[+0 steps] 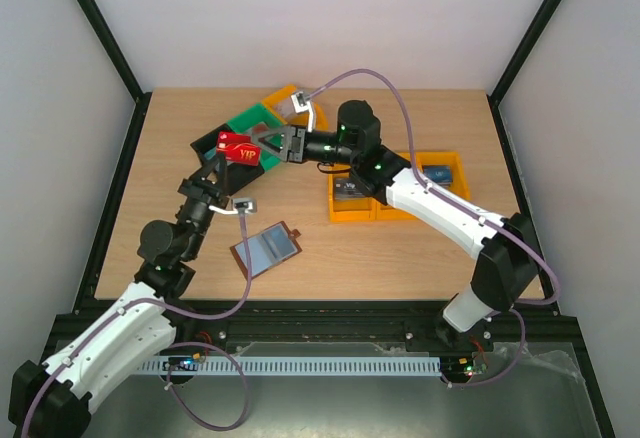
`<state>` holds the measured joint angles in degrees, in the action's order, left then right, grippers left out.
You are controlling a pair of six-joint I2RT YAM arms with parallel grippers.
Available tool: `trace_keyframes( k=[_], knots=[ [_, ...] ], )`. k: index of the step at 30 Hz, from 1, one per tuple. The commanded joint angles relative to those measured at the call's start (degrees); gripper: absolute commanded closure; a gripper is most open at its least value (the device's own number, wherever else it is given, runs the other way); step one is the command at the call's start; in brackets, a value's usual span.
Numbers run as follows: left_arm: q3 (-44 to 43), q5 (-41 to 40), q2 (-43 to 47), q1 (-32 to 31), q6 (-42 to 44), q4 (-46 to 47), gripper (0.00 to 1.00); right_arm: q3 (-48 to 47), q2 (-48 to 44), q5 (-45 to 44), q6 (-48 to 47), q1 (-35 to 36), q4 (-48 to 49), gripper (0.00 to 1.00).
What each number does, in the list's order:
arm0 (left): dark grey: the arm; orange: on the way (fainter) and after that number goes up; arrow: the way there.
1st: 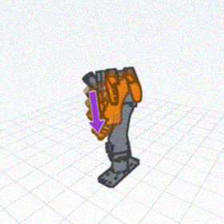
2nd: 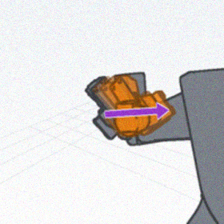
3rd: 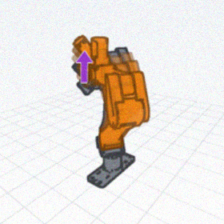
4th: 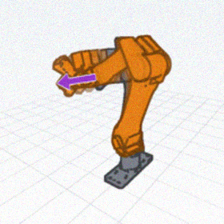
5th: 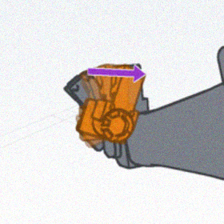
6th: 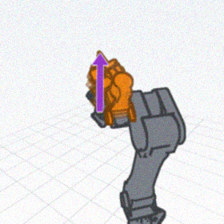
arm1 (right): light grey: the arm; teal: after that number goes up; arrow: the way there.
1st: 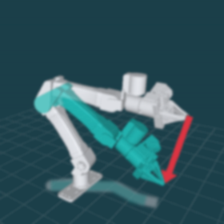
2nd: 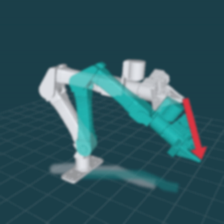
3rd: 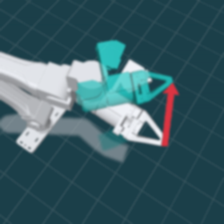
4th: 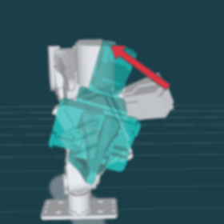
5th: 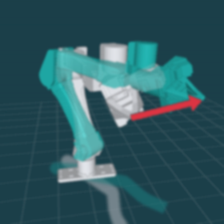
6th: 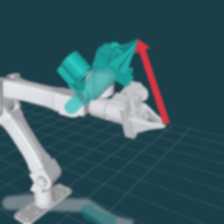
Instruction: Take the credit cards out of the card holder
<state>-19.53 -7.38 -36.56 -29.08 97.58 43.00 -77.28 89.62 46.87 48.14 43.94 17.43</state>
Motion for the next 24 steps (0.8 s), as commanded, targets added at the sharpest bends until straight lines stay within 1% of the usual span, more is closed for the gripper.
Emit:
trace_keyframes(
  k=[1, 4, 5, 6, 7, 9, 10, 11, 13, 14, 17, 18, 20, 22, 24],
  knots=[
    [0.5, 0.0, 0.1, -0.4, 1.6, 1.8, 0.98, -2.0, 1.9, 2.4, 1.3, 0.2, 1.2, 0.63],
    [0.5, 0.0, 0.1, -0.4, 1.5, 1.6, 0.98, -2.6, 2.8, 2.8, 1.2, 0.3, 0.0, 0.74],
    [0.5, 0.0, 0.1, -0.3, 1.5, 1.6, 0.98, -2.7, 2.9, 3.0, 1.2, 0.3, -0.2, 0.81],
    [0.6, 0.0, 0.2, -0.3, 1.5, 1.4, 0.98, -2.7, 3.0, 3.3, 1.1, 0.3, -0.2, 0.91],
    [0.6, -0.1, 0.2, -0.4, 1.4, 1.1, 0.98, -2.8, 2.9, 3.3, 0.8, 0.4, -0.4, 0.98],
    [0.6, 0.0, 0.7, -0.4, 0.9, -1.2, 0.98, -3.4, 2.5, 3.9, -1.5, 0.0, -2.4, 0.98],
    [0.3, 0.1, 1.2, -0.4, 0.3, -4.3, 0.97, -4.2, 2.2, 4.3, -3.2, -0.6, -4.8, 0.98],
    [-0.2, 0.1, 1.8, -0.3, -1.1, -8.8, 0.83, -5.0, 1.9, 4.8, -5.9, -2.0, -8.0, 0.98],
    [-1.0, -0.5, 3.3, -0.7, -6.3, -18.8, 0.08, -6.9, 0.8, 4.2, -14.7, -6.7, -18.3, 0.98],
    [-1.4, -1.2, 3.8, -1.3, -10.7, -23.2, 0.01, -7.9, 0.4, 3.7, -19.9, -10.5, -24.6, 0.98],
    [-4.5, -2.5, 3.8, -1.8, -27.9, -35.0, 0.00, -11.0, -0.2, -0.5, -35.8, -23.3, -45.9, 0.98],
    [-5.8, -1.8, 3.8, -1.8, -33.3, -38.9, 0.01, -11.9, -0.2, -4.1, -40.8, -27.1, -52.4, 0.98],
    [-8.2, 2.2, 4.2, -1.6, -44.9, -45.2, 0.01, -13.0, 0.1, -13.3, -47.9, -32.9, -61.7, 0.98],
    [-10.1, 6.1, 4.2, -1.2, -56.4, -49.3, 0.01, -11.6, -0.4, -25.4, -49.9, -35.8, -64.4, 0.98],
    [-11.1, 9.1, 4.3, -0.7, -66.7, -50.7, 0.01, -11.2, -0.5, -30.7, -52.7, -37.2, -66.1, 0.98]
  ],
)
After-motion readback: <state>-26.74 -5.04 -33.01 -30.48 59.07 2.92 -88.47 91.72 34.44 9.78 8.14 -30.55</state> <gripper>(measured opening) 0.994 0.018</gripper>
